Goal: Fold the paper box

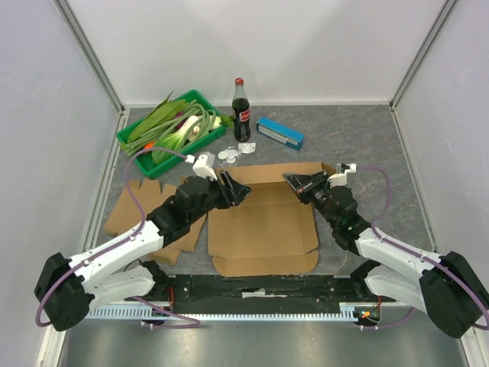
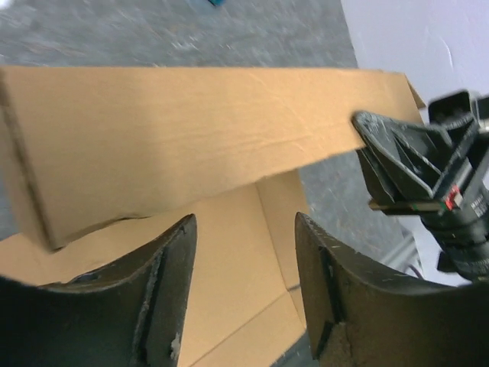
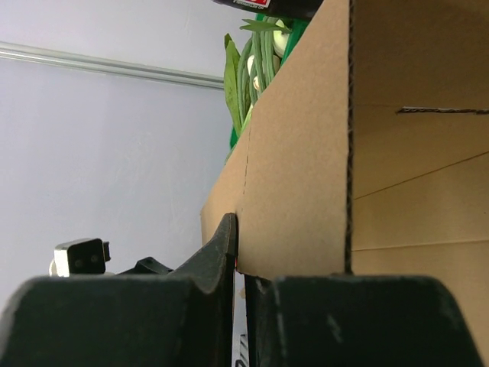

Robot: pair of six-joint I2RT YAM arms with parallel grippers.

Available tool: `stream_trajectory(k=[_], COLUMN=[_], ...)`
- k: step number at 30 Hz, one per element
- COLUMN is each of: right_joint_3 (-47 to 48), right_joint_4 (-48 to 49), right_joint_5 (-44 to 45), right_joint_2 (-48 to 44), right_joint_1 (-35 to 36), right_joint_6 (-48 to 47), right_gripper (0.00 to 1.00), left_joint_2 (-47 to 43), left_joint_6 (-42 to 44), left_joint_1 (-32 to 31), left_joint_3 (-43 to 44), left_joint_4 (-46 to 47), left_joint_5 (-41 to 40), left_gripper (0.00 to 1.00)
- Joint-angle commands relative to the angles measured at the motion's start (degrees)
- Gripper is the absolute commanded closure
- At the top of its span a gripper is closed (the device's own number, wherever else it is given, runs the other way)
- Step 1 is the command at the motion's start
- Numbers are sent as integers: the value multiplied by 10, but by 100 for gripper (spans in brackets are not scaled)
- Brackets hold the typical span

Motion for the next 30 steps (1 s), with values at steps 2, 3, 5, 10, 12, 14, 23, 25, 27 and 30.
stream_trajectory(k=[2,3,5,10,12,14,23,25,27,30], right_joint_3=[-3,-1,0,1,1,3,8,9,11,15], right_joint_4=[-7,-8,-15,-16,-14,-14,-20,-25,-28,-35], right_joint_5=[-2,-3,2,4,2,-1,-3,-2,-3,-6], right_joint_2=[-7,-6,-7,-5,-1,4,6,4,4,5], right_joint_1=[-5,-6,-7,-13,-13,-14,-13,-14,-14,-13], right_joint_6=[13,13,17,28,36,40,51,51,51,49], right_gripper=[91,90,90,90,90,90,90,90,91,90], left_joint_2=[-61,-64,-76,-103,-91,-70,79,91,110,146], left_joint_6=[90,117,174,174,177,200,297,328,341,359], left_joint_1=[-12,-11,-12,-34,-36,-37,-41,-41,-41,-42], left_joint_3=[-30,-41,-63,-115,-137,-151,-115,-128,-128,-127], left_joint_4=[-13,10,13,3,21,77,230,305,336,381], left_joint_5=[-142,-116,-89,-193,-250,-281,-378,-372,-382,-383], left_gripper=[50,51,57,53,47,46,58,59,60,61])
